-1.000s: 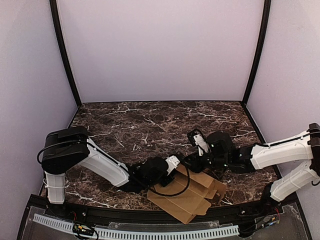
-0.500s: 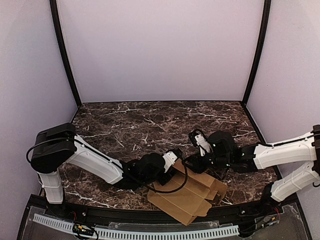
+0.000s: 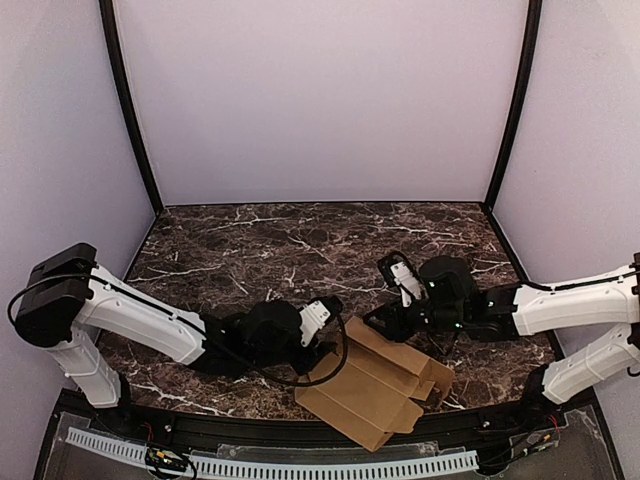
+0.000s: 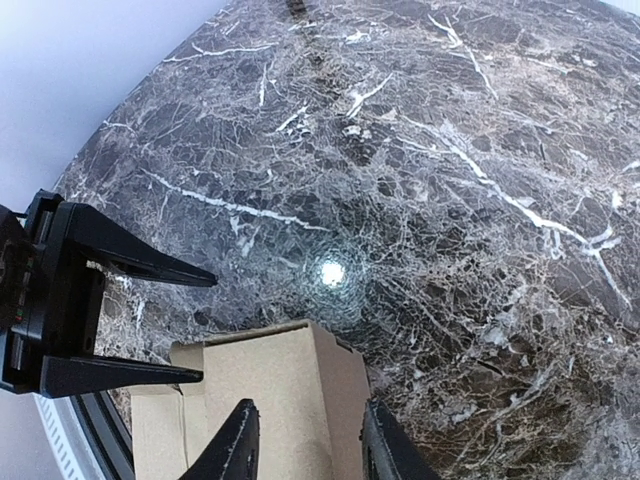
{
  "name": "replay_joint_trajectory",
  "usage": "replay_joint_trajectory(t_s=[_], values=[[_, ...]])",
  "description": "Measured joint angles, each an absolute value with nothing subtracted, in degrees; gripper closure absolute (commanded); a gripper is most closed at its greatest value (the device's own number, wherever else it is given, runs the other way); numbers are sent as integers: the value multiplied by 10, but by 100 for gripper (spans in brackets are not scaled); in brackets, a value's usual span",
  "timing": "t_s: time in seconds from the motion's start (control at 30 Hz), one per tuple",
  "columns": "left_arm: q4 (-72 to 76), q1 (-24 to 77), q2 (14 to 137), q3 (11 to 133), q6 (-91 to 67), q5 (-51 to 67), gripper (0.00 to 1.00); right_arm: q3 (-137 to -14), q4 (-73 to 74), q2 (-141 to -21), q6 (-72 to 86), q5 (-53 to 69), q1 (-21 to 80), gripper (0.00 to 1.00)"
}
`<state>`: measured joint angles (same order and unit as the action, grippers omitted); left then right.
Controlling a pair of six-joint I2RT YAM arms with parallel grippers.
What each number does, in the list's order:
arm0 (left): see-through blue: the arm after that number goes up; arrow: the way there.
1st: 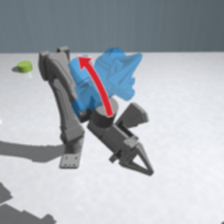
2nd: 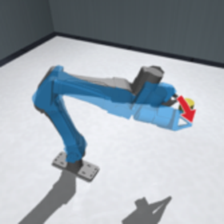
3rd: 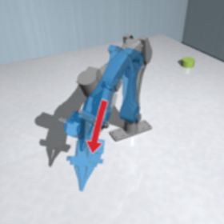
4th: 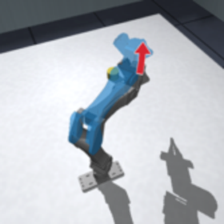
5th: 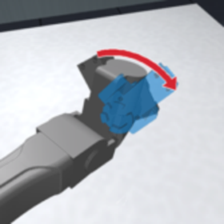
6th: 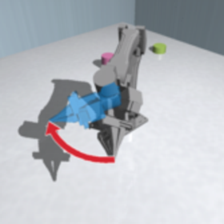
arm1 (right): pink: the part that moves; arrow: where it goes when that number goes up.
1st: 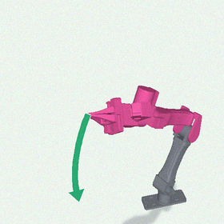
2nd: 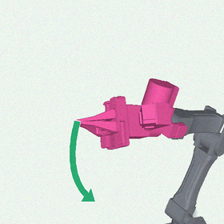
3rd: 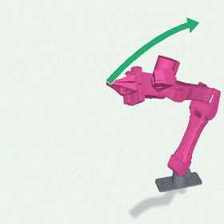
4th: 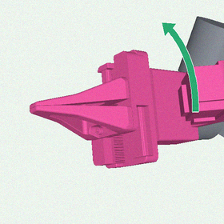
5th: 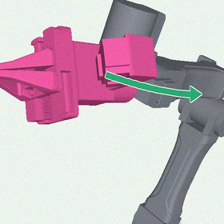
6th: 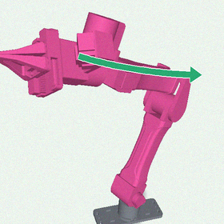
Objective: Fold the paper box
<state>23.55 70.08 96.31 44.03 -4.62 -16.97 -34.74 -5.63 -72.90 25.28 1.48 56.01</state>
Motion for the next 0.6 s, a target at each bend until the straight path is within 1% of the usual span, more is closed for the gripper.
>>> replay_joint_trajectory(t_s=[0.1,0.23,0.4,0.5,0.6], values=[[205,701,927,434,-52,-158,48,-350,-55,-721,251,14,560,63],[166,700,882,434,-58,-141,40,-350,-42,-709,246,12,560,60],[126,679,851,448,-74,-88,37,-350,-21,-693,241,5,560,54],[118,643,842,462,-86,-44,35,-350,-6,-676,239,-3,559,51],[109,605,842,481,-101,5,36,-350,15,-653,236,-9,555,49]])
